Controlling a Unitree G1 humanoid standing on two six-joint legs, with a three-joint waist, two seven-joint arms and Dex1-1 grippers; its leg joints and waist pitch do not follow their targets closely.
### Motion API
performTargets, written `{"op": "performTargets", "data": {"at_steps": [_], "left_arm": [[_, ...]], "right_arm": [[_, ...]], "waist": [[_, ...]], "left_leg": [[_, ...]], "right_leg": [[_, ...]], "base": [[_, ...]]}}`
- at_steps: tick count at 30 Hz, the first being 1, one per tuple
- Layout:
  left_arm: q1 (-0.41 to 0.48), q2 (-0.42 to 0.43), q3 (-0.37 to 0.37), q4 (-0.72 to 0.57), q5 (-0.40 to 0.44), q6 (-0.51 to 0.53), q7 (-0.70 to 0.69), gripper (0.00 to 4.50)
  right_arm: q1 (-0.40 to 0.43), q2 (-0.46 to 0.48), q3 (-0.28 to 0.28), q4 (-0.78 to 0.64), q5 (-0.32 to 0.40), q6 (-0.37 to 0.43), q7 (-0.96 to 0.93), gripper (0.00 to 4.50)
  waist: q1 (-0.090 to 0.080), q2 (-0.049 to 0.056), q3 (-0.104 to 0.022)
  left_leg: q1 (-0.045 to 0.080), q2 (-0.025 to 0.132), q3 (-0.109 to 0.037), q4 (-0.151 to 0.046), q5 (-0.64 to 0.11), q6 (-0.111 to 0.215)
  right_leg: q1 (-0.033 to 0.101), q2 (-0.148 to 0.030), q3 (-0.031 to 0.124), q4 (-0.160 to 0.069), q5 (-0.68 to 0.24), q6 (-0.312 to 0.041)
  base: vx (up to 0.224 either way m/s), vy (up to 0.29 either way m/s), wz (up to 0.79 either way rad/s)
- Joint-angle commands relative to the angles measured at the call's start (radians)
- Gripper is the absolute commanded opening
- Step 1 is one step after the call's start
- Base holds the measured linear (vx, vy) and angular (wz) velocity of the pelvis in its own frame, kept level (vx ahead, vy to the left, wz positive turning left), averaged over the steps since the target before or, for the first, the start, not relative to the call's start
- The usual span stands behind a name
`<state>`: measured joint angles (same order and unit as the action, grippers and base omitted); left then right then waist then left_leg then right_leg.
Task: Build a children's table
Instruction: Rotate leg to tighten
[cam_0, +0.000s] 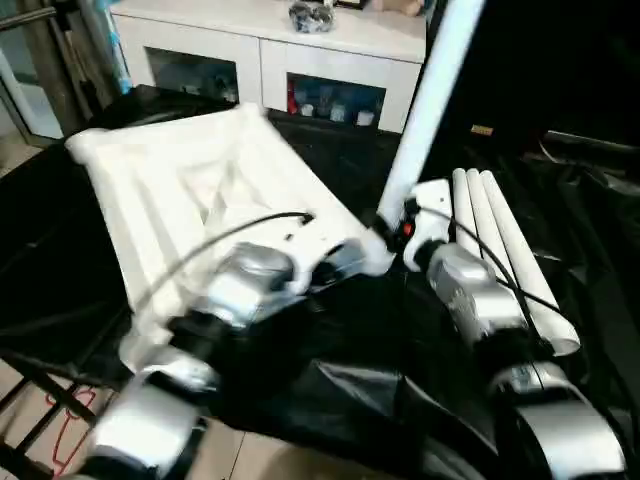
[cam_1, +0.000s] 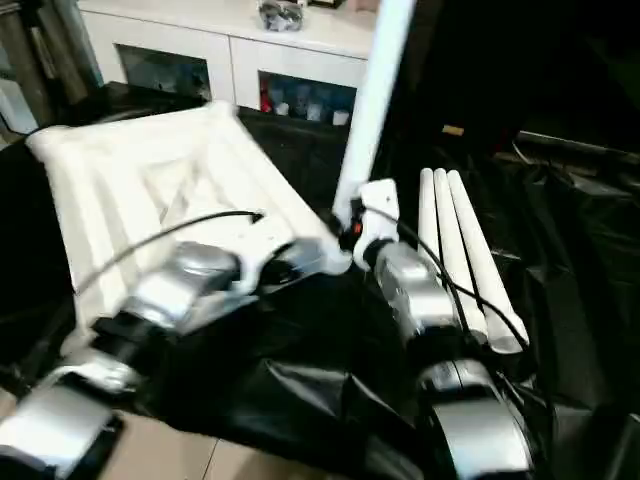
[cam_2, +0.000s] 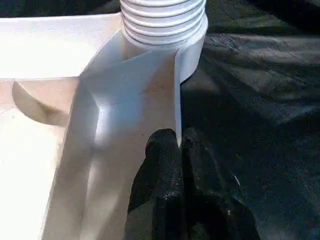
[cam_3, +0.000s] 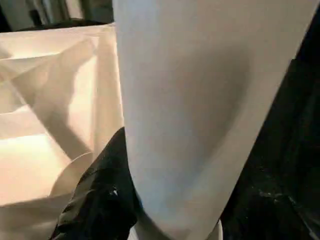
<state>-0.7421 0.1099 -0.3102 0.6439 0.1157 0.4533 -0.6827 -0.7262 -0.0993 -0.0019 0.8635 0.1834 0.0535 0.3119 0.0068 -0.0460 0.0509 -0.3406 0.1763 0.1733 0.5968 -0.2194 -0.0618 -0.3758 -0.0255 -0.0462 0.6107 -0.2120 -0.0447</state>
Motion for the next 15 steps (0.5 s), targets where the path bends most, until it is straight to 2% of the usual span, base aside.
{"op": "performTargets", "data": {"at_steps": [1, 2, 3, 4, 6, 15], "left_arm": [[-0.05, -0.046, -0.005, -0.032, -0.004, -0.023, 0.008, 0.0], [-0.051, -0.047, -0.005, -0.031, -0.004, -0.021, 0.011, 0.0], [-0.052, -0.047, -0.005, -0.027, -0.003, -0.018, 0.016, 0.0], [-0.053, -0.047, -0.004, -0.024, 0.0, -0.015, 0.022, 0.0], [-0.056, -0.046, -0.002, -0.021, 0.005, -0.008, 0.029, 0.0], [-0.061, -0.046, 0.001, -0.014, 0.0, -0.006, 0.038, 0.0]], "right_arm": [[0.053, 0.058, 0.042, 0.138, -0.027, 0.074, 0.008, 1.88], [0.051, 0.06, 0.042, 0.142, -0.028, 0.073, 0.007, 1.88], [0.047, 0.066, 0.04, 0.151, -0.029, 0.07, 0.007, 1.88], [0.042, 0.07, 0.036, 0.162, -0.031, 0.065, 0.004, 1.88], [0.034, 0.077, 0.029, 0.181, -0.033, 0.058, 0.005, 1.88], [0.014, 0.084, 0.015, 0.212, -0.045, 0.07, -0.005, 1.88]], "waist": [[0.008, 0.015, -0.055], [0.008, 0.015, -0.053], [0.008, 0.015, -0.049], [0.007, 0.012, -0.049], [0.004, 0.015, -0.046], [0.0, 0.015, -0.043]], "left_leg": [[-0.009, 0.06, -0.023, -0.067, -0.063, 0.066], [-0.007, 0.062, -0.023, -0.068, -0.079, 0.064], [-0.005, 0.062, -0.022, -0.07, -0.113, 0.057], [-0.005, 0.062, -0.022, -0.071, -0.126, 0.052], [-0.004, 0.063, -0.025, -0.073, -0.163, 0.034], [-0.003, 0.063, -0.027, -0.077, -0.194, 0.026]], "right_leg": [[0.049, -0.123, 0.061, -0.069, -0.022, -0.265], [0.048, -0.124, 0.06, -0.071, -0.043, -0.265], [0.046, -0.126, 0.061, -0.079, -0.105, -0.259], [0.046, -0.125, 0.061, -0.081, -0.134, -0.253], [0.042, -0.126, 0.062, -0.088, -0.216, -0.235], [0.035, -0.125, 0.063, -0.092, -0.263, -0.219]], "base": [[0.0, 0.0, 0.0], [0.0, 0.0, 0.0], [0.0, 0.0, 0.0], [0.0, 0.0, 0.0], [0.0, 0.0, 0.0], [0.0, 0.0, 0.0]]}}
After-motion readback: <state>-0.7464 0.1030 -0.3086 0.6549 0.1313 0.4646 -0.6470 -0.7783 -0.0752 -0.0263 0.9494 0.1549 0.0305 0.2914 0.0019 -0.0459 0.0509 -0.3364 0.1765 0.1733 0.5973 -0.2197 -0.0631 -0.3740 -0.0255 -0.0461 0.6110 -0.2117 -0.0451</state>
